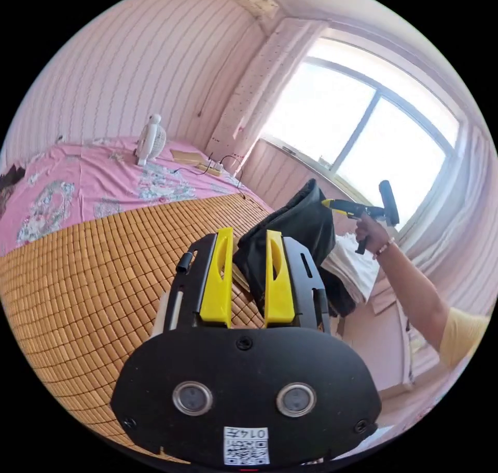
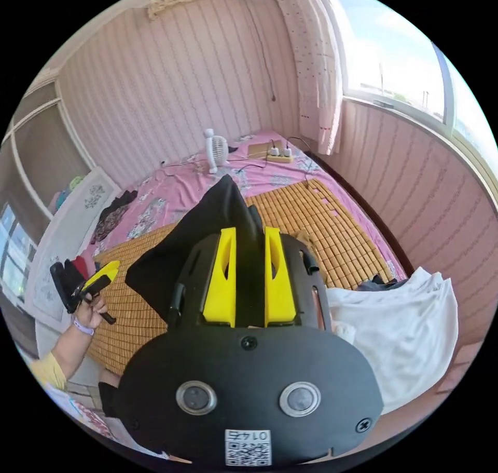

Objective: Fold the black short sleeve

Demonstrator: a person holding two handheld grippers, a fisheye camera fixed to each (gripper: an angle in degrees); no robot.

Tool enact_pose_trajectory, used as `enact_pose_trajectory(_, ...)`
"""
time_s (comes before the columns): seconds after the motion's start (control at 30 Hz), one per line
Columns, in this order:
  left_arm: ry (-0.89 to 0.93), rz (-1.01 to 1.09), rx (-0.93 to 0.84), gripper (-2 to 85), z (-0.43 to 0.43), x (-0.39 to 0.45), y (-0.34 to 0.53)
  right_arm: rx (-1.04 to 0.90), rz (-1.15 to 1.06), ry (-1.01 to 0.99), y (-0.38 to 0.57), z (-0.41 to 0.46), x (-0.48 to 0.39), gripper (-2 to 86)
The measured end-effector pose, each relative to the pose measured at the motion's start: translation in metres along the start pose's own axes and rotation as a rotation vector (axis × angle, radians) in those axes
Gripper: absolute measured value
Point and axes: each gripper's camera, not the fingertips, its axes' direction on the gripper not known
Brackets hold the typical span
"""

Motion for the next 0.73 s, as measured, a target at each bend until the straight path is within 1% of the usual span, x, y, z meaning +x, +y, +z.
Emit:
enact_pose_trajectory(0.03,0.011,-0.032,-0.018,11.1,0.013,-0.011,-0.005,-0.041,0.064,0.048,-0.005,0.015,0.009,10.9)
enact_pose_trajectory(0.1,-0.031,-0.073,-0.016,11.6,0.017,-0.025,0.001,-0.011,0.081,0.013,0.003,0.022,0.011,11.2)
enact_pose_trajectory(0.17,-0.056,-0.067,-0.037,11.5,0.005,-0.041,0.026,0.036,-0.017,-0.014,0.024,0.022,-0.001,11.1)
enact_pose_trajectory(0.23,-0.090,-0.025,-0.073,11.5,-0.017,-0.048,0.054,0.085,-0.194,0.037,0.071,0.013,-0.027,10.7)
enact_pose_trajectory(0.3,-0.143,0.028,-0.114,11.4,-0.049,-0.052,0.090,0.138,-0.300,0.073,0.118,0.001,-0.045,10.2)
enact_pose_trajectory(0.37,-0.249,0.067,-0.160,11.1,-0.103,-0.054,0.146,0.185,-0.370,0.063,0.167,-0.009,-0.060,9.6)
enact_pose_trajectory(0.4,-0.277,0.069,-0.162,11.0,-0.119,-0.054,0.161,0.198,-0.413,0.039,0.198,-0.013,-0.070,9.4)
enact_pose_trajectory(0.43,-0.337,0.057,-0.160,10.7,-0.152,-0.053,0.191,0.196,-0.451,-0.001,0.226,-0.012,-0.080,9.2)
enact_pose_trajectory(0.47,-0.398,0.030,-0.151,10.3,-0.186,-0.053,0.220,0.182,-0.479,-0.020,0.239,-0.011,-0.086,9.1)
enact_pose_trajectory(0.5,-0.426,0.012,-0.146,10.0,-0.203,-0.052,0.235,0.146,-0.521,-0.047,0.261,-0.006,-0.099,9.0)
enact_pose_trajectory(0.57,-0.535,-0.087,-0.118,9.0,-0.268,-0.052,0.289,0.101,-0.571,-0.106,0.289,0.003,-0.123,8.8)
enact_pose_trajectory(0.73,-0.720,-0.322,-0.051,8.8,-0.366,-0.057,0.385,-0.001,-0.729,-0.340,0.345,0.028,-0.221,7.9)
